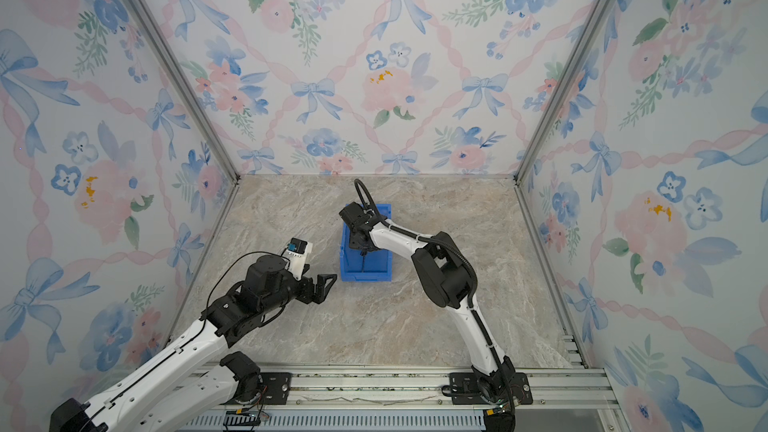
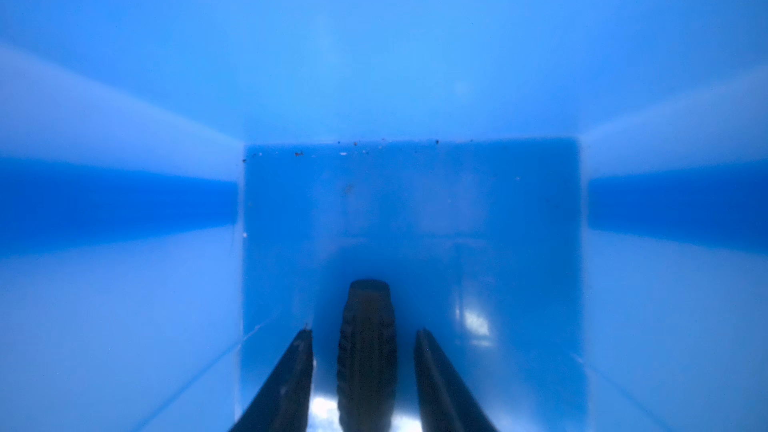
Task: Put the screwdriver in the bin
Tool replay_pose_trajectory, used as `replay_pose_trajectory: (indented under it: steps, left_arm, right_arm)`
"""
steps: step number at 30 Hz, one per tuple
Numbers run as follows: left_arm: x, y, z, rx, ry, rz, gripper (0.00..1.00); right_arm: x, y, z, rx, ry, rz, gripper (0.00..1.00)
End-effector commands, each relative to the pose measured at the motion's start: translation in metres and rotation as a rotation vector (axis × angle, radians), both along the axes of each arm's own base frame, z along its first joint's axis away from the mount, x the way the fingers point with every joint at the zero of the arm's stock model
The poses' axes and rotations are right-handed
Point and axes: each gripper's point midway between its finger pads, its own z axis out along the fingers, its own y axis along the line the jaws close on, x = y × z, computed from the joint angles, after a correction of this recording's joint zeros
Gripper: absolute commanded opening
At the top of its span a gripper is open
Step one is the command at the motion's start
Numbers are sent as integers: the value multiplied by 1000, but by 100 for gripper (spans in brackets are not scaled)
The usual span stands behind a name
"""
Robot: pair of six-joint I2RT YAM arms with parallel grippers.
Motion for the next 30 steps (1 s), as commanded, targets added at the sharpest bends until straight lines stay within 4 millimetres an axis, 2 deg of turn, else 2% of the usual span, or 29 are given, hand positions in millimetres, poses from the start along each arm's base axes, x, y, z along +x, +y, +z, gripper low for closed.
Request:
replay_pose_trajectory:
  steps: [1, 10, 15, 25, 30]
  left_arm:
    - [0, 1, -2, 19, -18, -1, 97]
    - [0, 2, -2, 19, -18, 0, 98]
    - [0, 2, -3, 22, -16, 2, 98]
    - [4, 11, -2, 29, -29, 55, 98]
    - [8, 31, 4, 37, -78, 167, 98]
  right_arm:
    - [-3, -2, 21, 8, -33, -6, 44]
    - [-9, -5, 37, 12, -68, 7, 45]
    - [-20, -7, 47, 1, -82, 28, 45]
    - [-46, -14, 85, -40, -144, 115, 48]
    - [-59, -29, 111, -36, -197, 121, 53]
